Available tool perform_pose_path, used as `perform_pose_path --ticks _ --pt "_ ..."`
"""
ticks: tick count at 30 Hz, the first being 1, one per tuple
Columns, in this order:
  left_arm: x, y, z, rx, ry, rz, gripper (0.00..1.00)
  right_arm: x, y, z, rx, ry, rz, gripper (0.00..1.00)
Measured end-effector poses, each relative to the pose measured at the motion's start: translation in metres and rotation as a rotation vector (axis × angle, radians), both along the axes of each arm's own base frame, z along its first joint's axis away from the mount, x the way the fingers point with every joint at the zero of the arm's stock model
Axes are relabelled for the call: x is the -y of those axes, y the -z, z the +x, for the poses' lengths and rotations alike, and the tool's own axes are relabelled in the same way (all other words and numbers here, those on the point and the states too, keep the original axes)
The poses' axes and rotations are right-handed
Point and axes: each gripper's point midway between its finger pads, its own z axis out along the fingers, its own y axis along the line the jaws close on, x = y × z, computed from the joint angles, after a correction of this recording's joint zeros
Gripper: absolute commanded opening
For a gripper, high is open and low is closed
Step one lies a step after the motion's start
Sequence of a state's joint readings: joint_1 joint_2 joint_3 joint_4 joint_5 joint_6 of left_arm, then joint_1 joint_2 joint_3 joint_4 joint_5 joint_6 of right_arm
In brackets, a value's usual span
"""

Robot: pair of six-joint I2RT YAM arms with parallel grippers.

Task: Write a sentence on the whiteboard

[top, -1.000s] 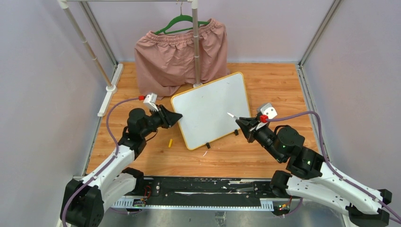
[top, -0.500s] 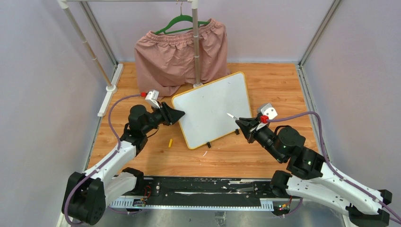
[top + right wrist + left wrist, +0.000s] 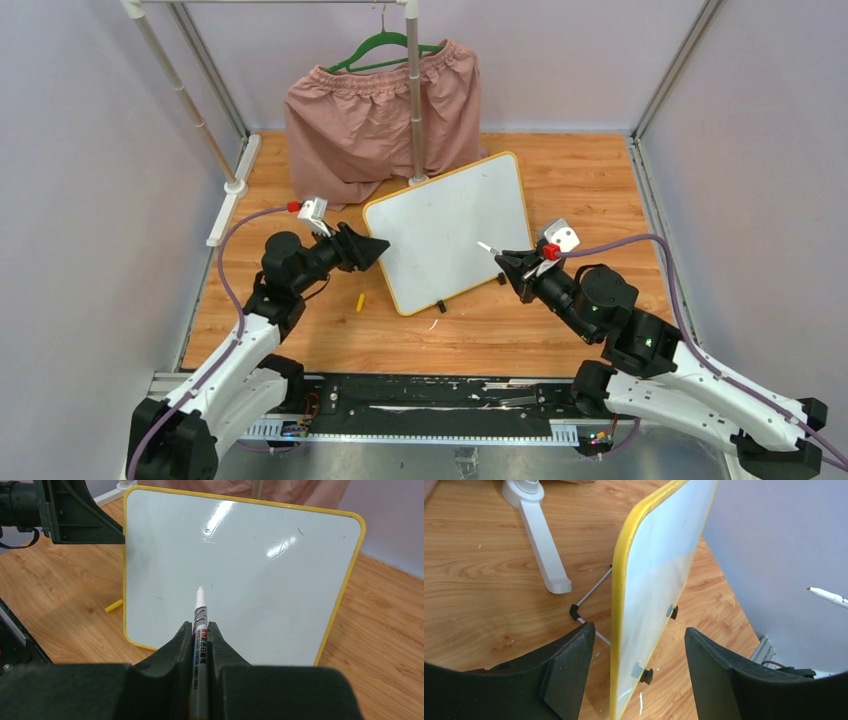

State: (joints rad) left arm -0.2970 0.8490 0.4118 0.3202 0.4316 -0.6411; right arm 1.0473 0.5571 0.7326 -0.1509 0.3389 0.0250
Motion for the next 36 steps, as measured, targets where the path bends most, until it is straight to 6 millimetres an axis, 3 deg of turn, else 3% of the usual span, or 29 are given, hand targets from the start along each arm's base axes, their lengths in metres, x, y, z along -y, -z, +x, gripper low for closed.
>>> perform_pose_path --ticks 11,21,33,36 --pt "-0.022 -0.007 -0.012 0.018 -0.101 0.039 0.77 -0.014 0.012 0.003 -0.023 -0.026 -0.036 0.00" --pt "-0.038 -0.003 -0.005 -0.009 -0.204 0.081 0.99 -0.038 0.020 0.007 -0.019 -0.078 -0.033 0.00" --pt "-0.058 -0.040 0.012 0.039 -0.322 0.148 1.00 -0.050 0.032 0.013 -0.030 -0.087 -0.071 0.00" --pt "-0.057 -0.039 0.014 0.044 -0.314 0.160 1.00 -0.053 0.034 0.015 -0.029 -0.088 -0.079 0.00"
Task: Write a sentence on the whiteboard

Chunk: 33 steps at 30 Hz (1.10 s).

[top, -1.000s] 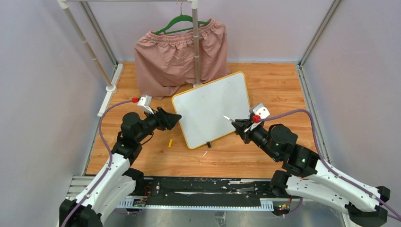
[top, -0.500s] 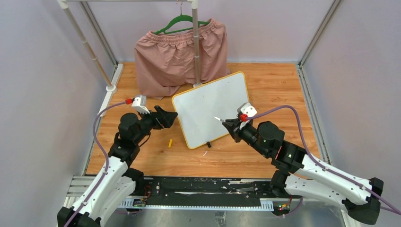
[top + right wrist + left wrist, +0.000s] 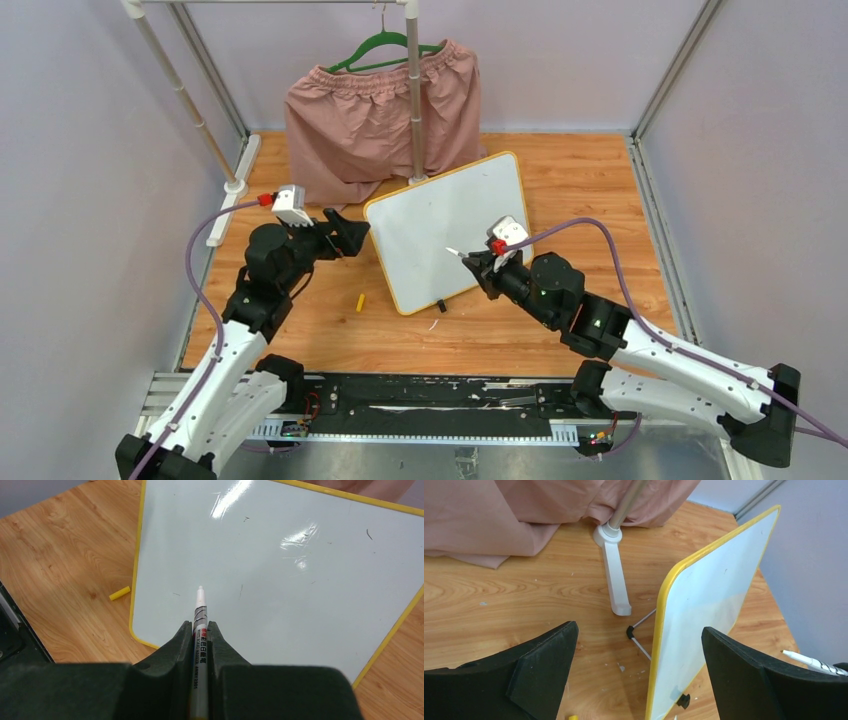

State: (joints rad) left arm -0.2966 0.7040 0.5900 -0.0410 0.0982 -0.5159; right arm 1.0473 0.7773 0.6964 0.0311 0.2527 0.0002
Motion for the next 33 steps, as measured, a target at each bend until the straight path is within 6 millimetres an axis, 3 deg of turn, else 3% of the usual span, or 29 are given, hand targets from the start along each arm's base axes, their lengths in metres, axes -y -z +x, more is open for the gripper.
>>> perform_pose_path --ticks 4,9,16,27,33 --pt "0.010 0.008 0.002 -0.013 0.052 -0.002 1.00 -0.004 0.007 0.002 -0.012 -0.003 -0.021 0.00" --pt "0.027 0.029 -0.003 -0.057 0.148 -0.025 0.92 -0.010 0.017 0.002 -0.029 -0.017 -0.045 0.00" --pt "0.036 0.028 -0.007 -0.041 0.200 -0.061 0.77 -0.027 0.027 0.005 -0.053 -0.048 -0.050 0.00" --pt "0.039 0.049 -0.013 -0.087 0.202 -0.130 0.57 -0.060 0.022 0.019 -0.023 -0.071 0.030 0.00" --pt "0.045 0.049 -0.014 -0.087 0.225 -0.164 0.51 -0.075 0.016 0.026 -0.004 -0.074 0.052 0.00"
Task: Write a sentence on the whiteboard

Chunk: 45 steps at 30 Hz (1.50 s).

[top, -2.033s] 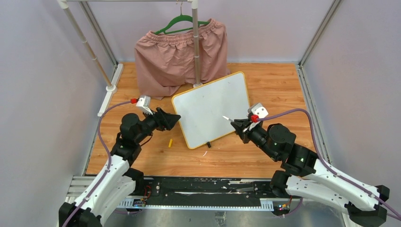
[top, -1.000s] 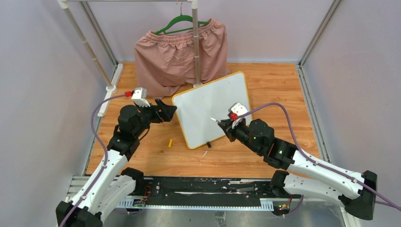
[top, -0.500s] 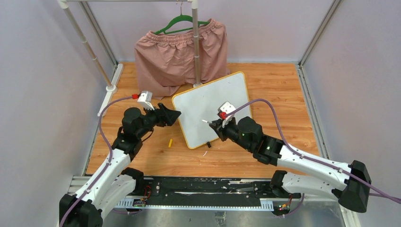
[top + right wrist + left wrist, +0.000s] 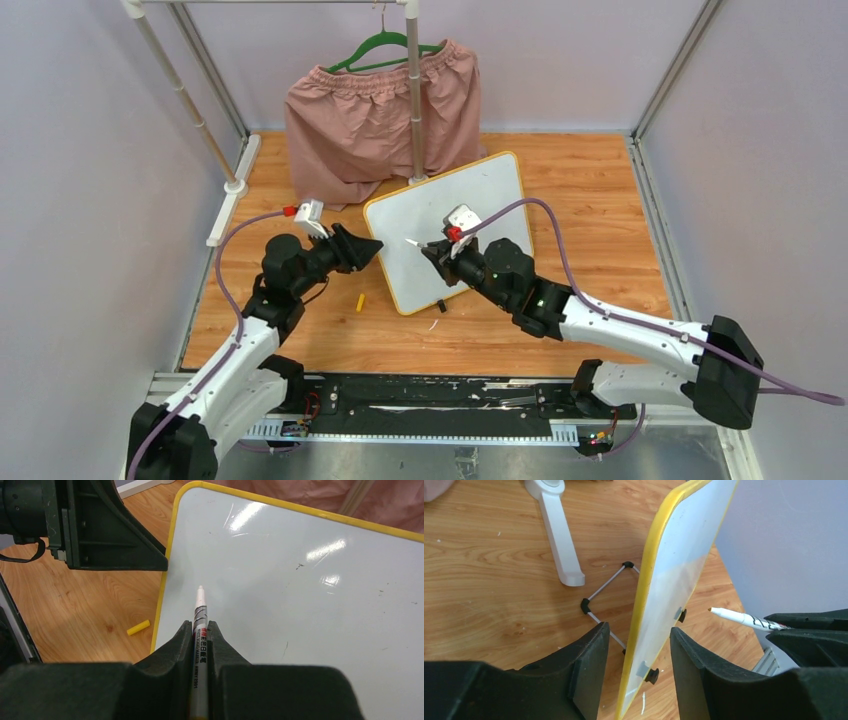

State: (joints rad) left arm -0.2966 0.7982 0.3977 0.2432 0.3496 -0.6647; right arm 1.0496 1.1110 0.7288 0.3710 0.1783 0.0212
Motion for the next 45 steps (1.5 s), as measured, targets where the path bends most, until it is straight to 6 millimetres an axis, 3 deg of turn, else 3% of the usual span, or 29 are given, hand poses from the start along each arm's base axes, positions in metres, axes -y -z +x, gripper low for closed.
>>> perform_pose_path --ticks 9,16,24,45 --pt "0.005 -0.004 0.002 0.011 0.019 -0.027 0.45 -0.017 -0.010 0.009 0.033 -0.003 0.003 0.00" --pt "0.007 0.000 0.004 -0.001 0.024 -0.034 0.33 -0.026 -0.012 0.016 0.041 0.002 -0.004 0.00" --pt "0.007 0.003 0.006 -0.004 0.025 -0.032 0.21 -0.028 -0.016 0.020 0.049 0.019 0.000 0.00" --pt "0.008 0.005 0.006 0.008 0.028 -0.030 0.03 -0.028 -0.011 0.030 0.046 0.071 -0.024 0.00"
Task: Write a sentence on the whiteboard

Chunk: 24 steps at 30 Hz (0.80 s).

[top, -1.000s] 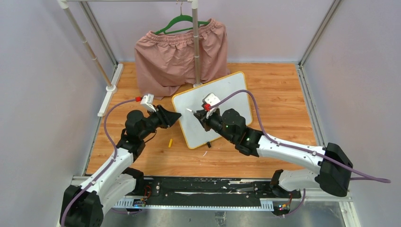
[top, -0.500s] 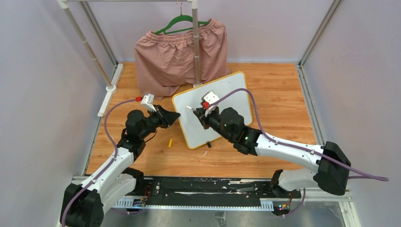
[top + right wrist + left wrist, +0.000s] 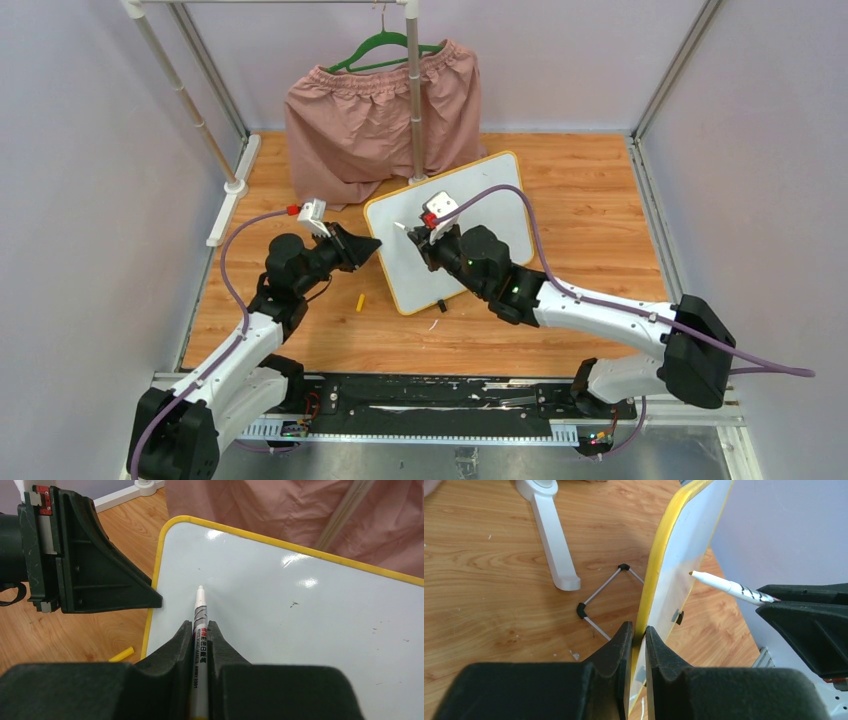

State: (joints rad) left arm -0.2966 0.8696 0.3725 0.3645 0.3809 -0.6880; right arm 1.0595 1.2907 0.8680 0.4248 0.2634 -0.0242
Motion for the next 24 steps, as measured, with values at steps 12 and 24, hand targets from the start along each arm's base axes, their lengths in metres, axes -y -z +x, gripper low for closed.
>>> perform_pose_path --ticks 12,24 --pt "0.000 0.000 -0.001 0.003 0.000 -0.001 0.00 -0.007 -0.009 0.006 0.006 0.011 0.006 0.00" --pt "-0.001 0.001 -0.002 0.004 0.000 -0.001 0.00 -0.010 0.000 0.009 -0.015 0.017 -0.032 0.00"
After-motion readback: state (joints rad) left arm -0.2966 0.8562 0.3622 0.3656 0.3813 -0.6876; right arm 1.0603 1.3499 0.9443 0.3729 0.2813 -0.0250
